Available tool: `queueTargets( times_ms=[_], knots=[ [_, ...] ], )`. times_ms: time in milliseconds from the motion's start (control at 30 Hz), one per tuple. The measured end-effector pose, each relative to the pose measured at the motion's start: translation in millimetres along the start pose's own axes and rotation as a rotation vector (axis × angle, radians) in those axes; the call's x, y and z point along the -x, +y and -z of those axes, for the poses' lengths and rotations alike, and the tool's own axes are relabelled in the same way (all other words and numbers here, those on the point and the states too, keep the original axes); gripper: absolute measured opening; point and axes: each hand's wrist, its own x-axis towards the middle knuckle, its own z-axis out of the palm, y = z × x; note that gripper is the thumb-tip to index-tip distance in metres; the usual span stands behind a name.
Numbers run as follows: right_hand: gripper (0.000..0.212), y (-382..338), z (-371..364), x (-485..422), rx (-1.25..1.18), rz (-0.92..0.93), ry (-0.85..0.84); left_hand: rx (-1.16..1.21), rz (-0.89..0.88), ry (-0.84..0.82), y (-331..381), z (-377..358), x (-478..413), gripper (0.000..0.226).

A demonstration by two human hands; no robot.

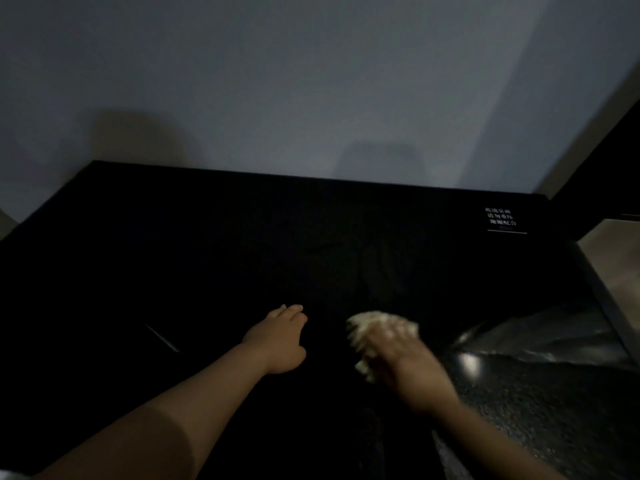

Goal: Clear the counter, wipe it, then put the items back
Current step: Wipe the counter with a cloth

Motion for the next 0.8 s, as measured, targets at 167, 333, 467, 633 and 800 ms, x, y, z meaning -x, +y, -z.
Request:
queueTargets(
  times_ms=[167,333,467,633,800],
  knots=[
    [0.059,40.7,19.6,-33.4,-0.103,-0.731,0.024,0.014,-0.002,0.018,-0.2,-3.7,0.3,0.064],
    [0.062,-55.6,-6.9,-51.6,-0.15,-0.171,-0.076,0.069,0.022,0.065,-2.7,5.2,-0.6,0.04],
    [0.078,4.1,6.7,-48.5,-0.116,-0.036,-0.088,0.033,0.024,0.154,-11.9,19.1,-7.4,0.039],
    [0.059,47.6,21.3,-61.0,-0.082,-0.675,0.04,-0.045,0.043,0.041,-13.9,21.2,-17.0,0.051],
    [0.048,-54.5,-13.1,-61.2,-0.032,0.011,0.0,-0.055,0.05,0.127,-15.7,37.2,-31.4,0.047]
  ],
)
